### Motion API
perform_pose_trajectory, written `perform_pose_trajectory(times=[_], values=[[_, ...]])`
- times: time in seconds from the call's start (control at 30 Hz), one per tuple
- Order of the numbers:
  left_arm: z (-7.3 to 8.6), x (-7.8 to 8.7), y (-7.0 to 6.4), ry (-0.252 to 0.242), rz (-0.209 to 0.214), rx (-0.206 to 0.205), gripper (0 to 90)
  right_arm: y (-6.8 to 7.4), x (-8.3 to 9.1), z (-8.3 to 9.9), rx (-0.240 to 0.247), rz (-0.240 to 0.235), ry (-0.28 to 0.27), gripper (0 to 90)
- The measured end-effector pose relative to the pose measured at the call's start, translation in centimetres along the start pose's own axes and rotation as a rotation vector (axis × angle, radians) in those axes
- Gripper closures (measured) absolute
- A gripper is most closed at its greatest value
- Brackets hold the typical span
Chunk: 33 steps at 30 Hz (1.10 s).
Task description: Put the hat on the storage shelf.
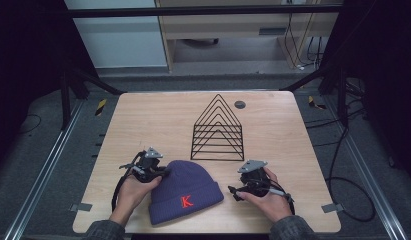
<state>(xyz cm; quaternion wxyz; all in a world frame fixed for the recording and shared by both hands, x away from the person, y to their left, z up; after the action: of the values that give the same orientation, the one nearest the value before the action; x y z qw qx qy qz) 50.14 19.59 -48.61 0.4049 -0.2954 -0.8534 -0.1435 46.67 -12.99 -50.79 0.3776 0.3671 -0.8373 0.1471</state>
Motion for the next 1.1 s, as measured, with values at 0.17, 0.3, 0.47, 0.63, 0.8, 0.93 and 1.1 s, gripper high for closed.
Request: perform_pose_trajectory(times=[0.17,0.3,0.47,0.63,0.8,0.93,1.1], values=[[-0.8,1.6,-0.6,-0.062,-0.030,-0.054,78.1,-0.1,0.1,0.0,-0.004,0.004,-0.002,14.3],[-1.5,3.1,-1.1,-0.121,-0.043,-0.077,78.5,-0.2,0.2,0.0,-0.003,0.009,-0.006,14.1],[-2.2,4.6,-1.8,-0.159,-0.071,-0.128,79.1,-0.2,0.2,0.1,-0.008,0.002,-0.006,13.9],[-3.5,6.7,-2.6,-0.203,-0.040,-0.164,79.2,-0.1,0.3,0.0,-0.008,-0.001,-0.024,12.8],[-4.9,8.5,-3.2,-0.222,-0.043,-0.213,79.4,-0.3,0.7,-0.2,-0.030,0.009,-0.056,12.7],[-6.2,9.9,-3.5,-0.247,-0.045,-0.247,79.4,0.0,1.1,-0.5,-0.023,0.003,-0.080,11.4],[-7.8,11.7,-3.1,-0.271,-0.062,-0.275,79.4,0.6,1.8,-1.4,0.003,0.006,-0.126,10.2]])
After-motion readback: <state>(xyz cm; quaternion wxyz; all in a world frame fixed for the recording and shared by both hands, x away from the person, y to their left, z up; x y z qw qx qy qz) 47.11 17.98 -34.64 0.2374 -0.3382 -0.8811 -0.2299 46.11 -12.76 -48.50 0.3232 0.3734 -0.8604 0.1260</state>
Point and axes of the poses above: each handheld gripper's, and its own axes: x roughly backward along the jaws, z roughly out of its underside, y roughly to its left, the point moved 3 cm from there along -x, roughly forward along the jaws, and after that the axes turned 5 degrees about -z, right-handed, at the moved point
